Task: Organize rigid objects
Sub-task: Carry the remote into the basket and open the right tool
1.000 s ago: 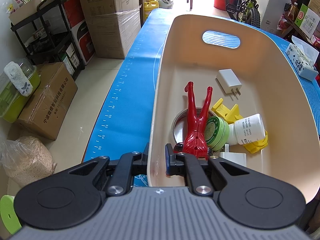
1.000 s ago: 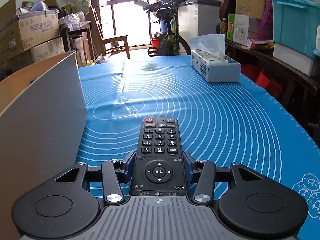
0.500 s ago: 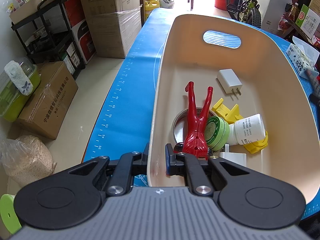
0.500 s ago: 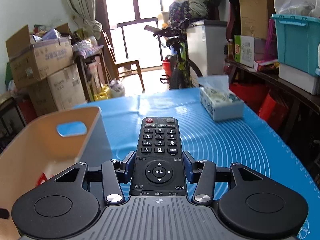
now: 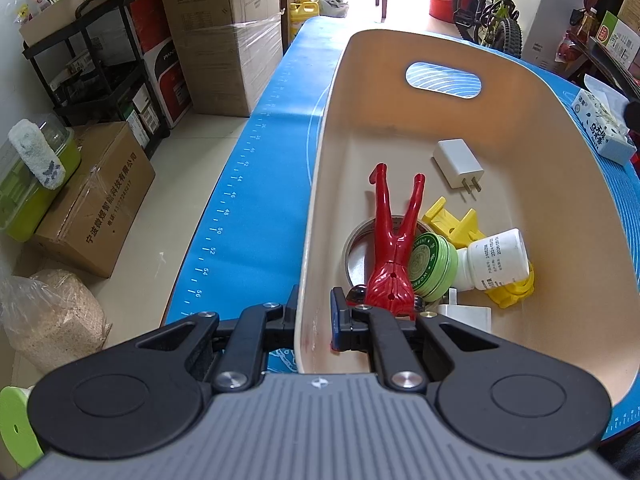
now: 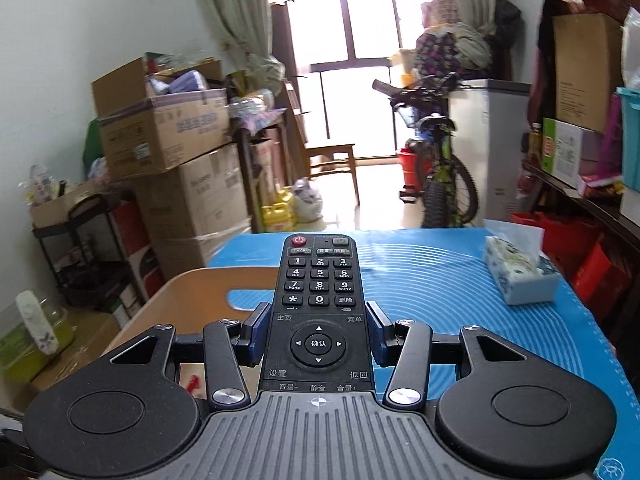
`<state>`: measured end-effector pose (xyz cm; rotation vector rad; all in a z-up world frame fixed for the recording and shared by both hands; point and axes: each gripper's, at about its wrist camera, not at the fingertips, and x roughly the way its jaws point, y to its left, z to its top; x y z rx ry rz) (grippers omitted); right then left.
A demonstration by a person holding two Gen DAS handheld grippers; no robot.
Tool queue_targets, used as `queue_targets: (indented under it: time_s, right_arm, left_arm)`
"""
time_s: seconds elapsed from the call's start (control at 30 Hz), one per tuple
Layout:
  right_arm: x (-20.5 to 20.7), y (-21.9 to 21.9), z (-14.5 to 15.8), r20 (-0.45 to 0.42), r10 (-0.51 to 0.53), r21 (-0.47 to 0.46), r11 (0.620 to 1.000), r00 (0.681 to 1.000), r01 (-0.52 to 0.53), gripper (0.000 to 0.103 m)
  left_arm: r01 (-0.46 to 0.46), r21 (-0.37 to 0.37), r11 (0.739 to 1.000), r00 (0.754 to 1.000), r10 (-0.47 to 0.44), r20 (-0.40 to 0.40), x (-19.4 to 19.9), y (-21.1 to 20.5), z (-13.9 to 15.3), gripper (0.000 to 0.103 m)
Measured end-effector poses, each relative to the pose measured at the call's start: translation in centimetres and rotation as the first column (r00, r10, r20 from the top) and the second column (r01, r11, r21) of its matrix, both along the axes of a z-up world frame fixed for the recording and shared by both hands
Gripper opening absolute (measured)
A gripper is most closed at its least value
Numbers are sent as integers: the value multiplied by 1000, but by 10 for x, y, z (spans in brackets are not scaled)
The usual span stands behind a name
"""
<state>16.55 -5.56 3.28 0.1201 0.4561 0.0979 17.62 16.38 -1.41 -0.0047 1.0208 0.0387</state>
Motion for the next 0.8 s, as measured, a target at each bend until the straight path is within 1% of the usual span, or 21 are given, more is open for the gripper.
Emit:
queue_targets:
  time_s: [0.1,0.23,0.43,0.53,0.7,0.8]
  right_arm:
    - [3,20,1,-14,59,-14,998,998,-59,55]
    - [9,47,-4,-53,126,-46,991,991,-129,55]
    - [18,73,-22,-153,182,-70,978,971,-195,55]
    - [21,81,-32,-210,199,-84,972,957,-221,55]
    - [25,93,-51,-315,224,-104,958,922,-268,54]
    - [27,95,-53,-356,235,-99,953,905,-286,55]
  left_arm:
    - [1,0,1000,1000,-1,1,0,0,0,13]
    - [3,-1,1000,1000,-3,0,-1,-1,1,13]
    - [6,0,1000,1000,-6,-1,0,-2,0,13]
    - [7,2,1000,1000,-7,-2,0,-2,0,13]
    - [5,7,1000,1000,-5,-4,0,-4,0,13]
    - [4,10,1000,1000,-4,-6,0,-5,0,15]
